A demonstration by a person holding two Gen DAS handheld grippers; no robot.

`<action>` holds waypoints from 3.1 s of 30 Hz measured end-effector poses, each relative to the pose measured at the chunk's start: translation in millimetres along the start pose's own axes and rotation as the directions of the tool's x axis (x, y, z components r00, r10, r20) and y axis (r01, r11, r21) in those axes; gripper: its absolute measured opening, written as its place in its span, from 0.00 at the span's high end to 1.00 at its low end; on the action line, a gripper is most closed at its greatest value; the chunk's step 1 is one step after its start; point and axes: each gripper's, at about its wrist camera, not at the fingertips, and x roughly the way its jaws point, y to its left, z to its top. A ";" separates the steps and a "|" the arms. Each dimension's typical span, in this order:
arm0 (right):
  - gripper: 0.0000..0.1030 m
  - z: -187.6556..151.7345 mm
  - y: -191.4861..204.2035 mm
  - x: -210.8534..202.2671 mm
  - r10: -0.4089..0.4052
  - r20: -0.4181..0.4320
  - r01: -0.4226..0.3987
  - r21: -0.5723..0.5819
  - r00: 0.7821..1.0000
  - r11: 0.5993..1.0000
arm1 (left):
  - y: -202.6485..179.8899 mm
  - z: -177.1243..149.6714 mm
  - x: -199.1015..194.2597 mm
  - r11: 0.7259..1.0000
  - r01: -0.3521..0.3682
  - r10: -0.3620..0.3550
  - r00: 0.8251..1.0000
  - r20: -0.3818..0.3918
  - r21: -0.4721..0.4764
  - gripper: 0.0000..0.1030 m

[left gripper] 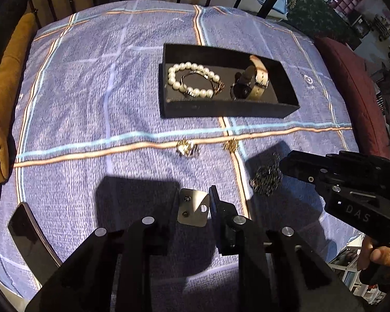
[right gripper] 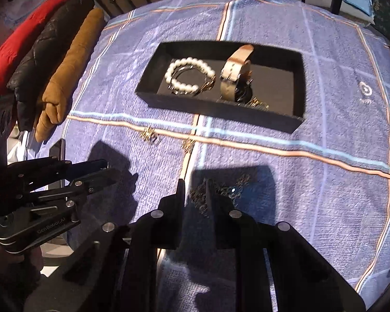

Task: Organize jewelry
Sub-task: 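Place the earring card in the black box with the left gripper while the right gripper approaches the gold chain, then grasp the gold brooch with the left gripper while the right gripper grips the dark chain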

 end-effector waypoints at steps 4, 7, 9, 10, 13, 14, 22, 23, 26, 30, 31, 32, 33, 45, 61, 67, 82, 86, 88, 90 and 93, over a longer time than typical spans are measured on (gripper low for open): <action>0.83 35.9 -9.9 -11.0 -0.034 0.062 0.034 -0.004 0.998 0.999 | -8.4 39.6 -1.4 1.000 0.005 -0.006 0.999 0.050 0.014 0.78; 0.83 57.1 -18.2 -9.3 -0.058 0.083 0.059 -0.007 0.995 0.998 | -15.2 66.5 1.5 0.999 0.002 -0.004 0.997 0.072 0.033 0.78; 0.83 69.5 -25.3 -7.5 -0.076 0.091 0.077 -0.004 0.993 0.997 | -16.9 81.0 3.6 0.999 0.002 -0.005 0.997 0.083 0.038 0.78; 0.83 74.5 -28.7 -6.5 -0.081 0.092 0.081 0.001 0.992 0.997 | -18.1 86.6 6.7 0.999 -0.001 -0.003 0.996 0.084 0.043 0.78; 0.83 87.9 -37.5 1.9 -0.098 0.079 0.098 0.012 0.992 0.995 | -24.7 106.5 20.5 0.998 -0.011 0.006 0.997 0.076 0.062 0.78; 0.83 91.0 -39.8 5.5 -0.102 0.071 0.101 0.009 0.992 0.995 | -27.4 111.6 25.3 0.997 -0.020 0.015 0.997 0.071 0.073 0.78; 0.75 87.6 -42.8 10.2 -0.120 0.053 0.119 0.022 0.991 0.993 | -20.1 117.8 17.8 0.995 -0.077 0.069 0.991 0.115 0.067 0.30; 0.75 84.5 -42.5 8.8 -0.120 0.052 0.119 0.024 0.991 0.993 | -16.9 114.6 11.8 0.996 -0.071 0.063 0.991 0.119 0.060 0.28; 0.72 70.3 -39.3 3.1 -0.099 0.052 0.097 0.032 0.994 0.995 | -4.0 98.6 -3.7 0.997 -0.073 0.068 0.991 0.119 0.034 0.15; 0.33 42.1 -27.7 5.5 -0.066 0.026 0.065 0.038 0.997 0.997 | 12.5 58.1 -3.2 0.996 -0.084 0.083 0.995 0.057 0.014 0.08; 0.28 35.4 -24.6 7.5 -0.059 0.016 0.059 0.036 0.998 0.998 | 15.2 47.2 0.9 0.996 -0.092 0.091 0.995 0.034 0.014 0.08; 0.28 28.2 -21.3 11.2 -0.052 -0.005 0.052 0.037 0.999 0.998 | 17.4 35.7 6.7 0.995 -0.103 0.103 0.995 0.003 0.011 0.08; 0.28 20.3 -19.1 16.0 -0.047 -0.028 0.049 0.041 0.998 0.998 | 19.2 25.3 12.2 0.993 -0.116 0.116 0.993 -0.024 0.003 0.08; 0.28 -2.9 -26.8 19.4 -0.058 -0.061 0.063 0.095 0.996 0.993 | 17.7 29.3 54.2 0.991 -0.123 0.121 0.991 -0.055 -0.044 0.27; 0.28 12.4 -4.2 41.5 -0.030 -0.078 0.034 0.038 0.996 0.999 | 37.9 21.5 27.2 0.995 -0.079 0.078 0.997 -0.007 -0.059 0.78; 0.28 15.2 -1.5 45.2 -0.026 -0.083 0.030 0.050 0.996 0.998 | 36.1 14.1 25.8 0.995 -0.089 0.089 0.996 -0.006 -0.054 0.39; 0.28 6.1 -0.2 42.0 -0.019 -0.089 0.025 0.072 0.996 0.997 | 34.4 36.4 47.2 0.995 -0.101 0.101 0.995 0.006 0.005 0.78; 0.28 6.5 6.7 42.8 -0.008 -0.077 0.013 0.068 0.997 0.998 | 47.8 26.6 28.0 0.998 -0.047 0.048 0.998 0.027 -0.051 0.78; 0.28 8.5 12.8 47.8 -0.008 -0.081 0.012 0.057 0.997 0.998 | 50.9 18.5 20.3 0.997 -0.037 0.039 0.999 0.024 -0.063 0.78; 0.28 12.3 19.3 53.3 -0.014 -0.079 0.017 0.047 0.997 0.999 | 56.8 7.8 13.2 0.997 -0.033 0.034 0.999 0.011 -0.075 0.78; 0.28 18.2 25.7 60.8 -0.024 -0.076 0.027 0.038 0.997 0.999 | 56.7 -6.7 7.3 0.996 -0.030 0.030 1.000 0.004 -0.086 0.78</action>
